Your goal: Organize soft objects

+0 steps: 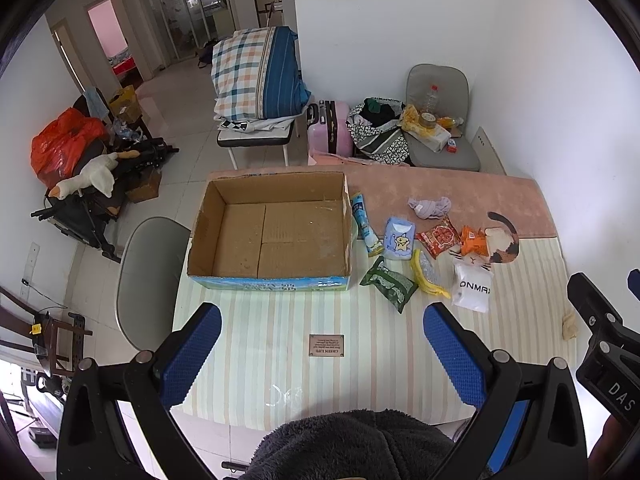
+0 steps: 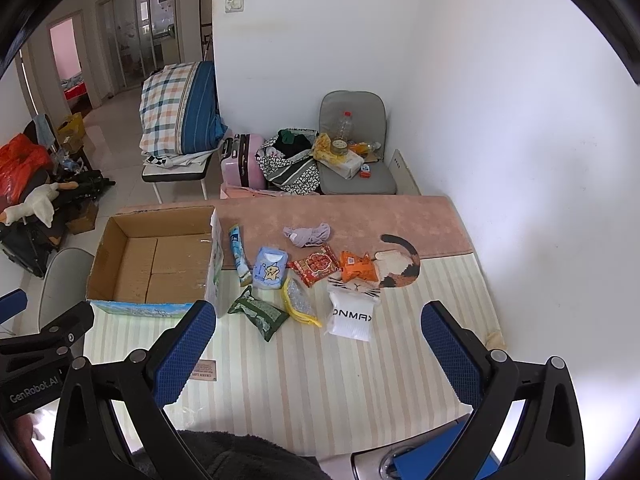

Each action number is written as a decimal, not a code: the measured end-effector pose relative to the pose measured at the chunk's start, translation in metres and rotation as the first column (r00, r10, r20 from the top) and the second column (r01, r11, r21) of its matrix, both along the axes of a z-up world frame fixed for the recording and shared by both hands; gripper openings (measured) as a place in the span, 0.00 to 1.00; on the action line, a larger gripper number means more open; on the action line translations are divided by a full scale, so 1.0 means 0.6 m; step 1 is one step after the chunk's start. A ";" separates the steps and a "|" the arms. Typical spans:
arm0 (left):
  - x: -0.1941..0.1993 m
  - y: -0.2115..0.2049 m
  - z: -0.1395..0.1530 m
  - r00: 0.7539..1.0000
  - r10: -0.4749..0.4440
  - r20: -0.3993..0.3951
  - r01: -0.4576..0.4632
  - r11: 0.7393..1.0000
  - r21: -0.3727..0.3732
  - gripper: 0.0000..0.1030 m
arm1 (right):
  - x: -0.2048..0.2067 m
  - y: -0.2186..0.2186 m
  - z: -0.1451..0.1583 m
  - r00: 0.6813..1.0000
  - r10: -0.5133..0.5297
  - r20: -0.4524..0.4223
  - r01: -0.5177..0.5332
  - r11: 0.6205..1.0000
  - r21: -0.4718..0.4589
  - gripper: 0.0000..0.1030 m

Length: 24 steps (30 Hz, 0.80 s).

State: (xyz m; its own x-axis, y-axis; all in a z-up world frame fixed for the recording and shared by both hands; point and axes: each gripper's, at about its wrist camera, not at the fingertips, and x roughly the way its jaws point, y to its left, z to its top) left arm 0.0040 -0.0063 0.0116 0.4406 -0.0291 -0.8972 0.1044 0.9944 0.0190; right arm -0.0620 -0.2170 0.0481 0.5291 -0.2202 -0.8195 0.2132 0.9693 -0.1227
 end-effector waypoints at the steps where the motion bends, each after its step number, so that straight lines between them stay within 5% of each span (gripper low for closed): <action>1: -0.001 0.000 0.000 1.000 0.001 0.000 -0.001 1.000 0.000 1.00 | 0.001 0.000 0.001 1.000 0.000 0.001 0.000 1.000 -0.002 1.00; 24: 0.013 -0.006 0.002 1.000 -0.002 0.006 0.002 1.000 0.000 1.00 | 0.014 0.005 0.001 1.000 0.012 0.009 -0.012 1.000 0.001 1.00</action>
State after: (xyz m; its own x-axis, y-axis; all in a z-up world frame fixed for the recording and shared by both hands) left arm 0.0120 -0.0101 0.0130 0.4463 -0.0300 -0.8944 0.1058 0.9942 0.0194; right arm -0.0536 -0.2141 0.0488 0.5392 -0.2132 -0.8147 0.2028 0.9718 -0.1201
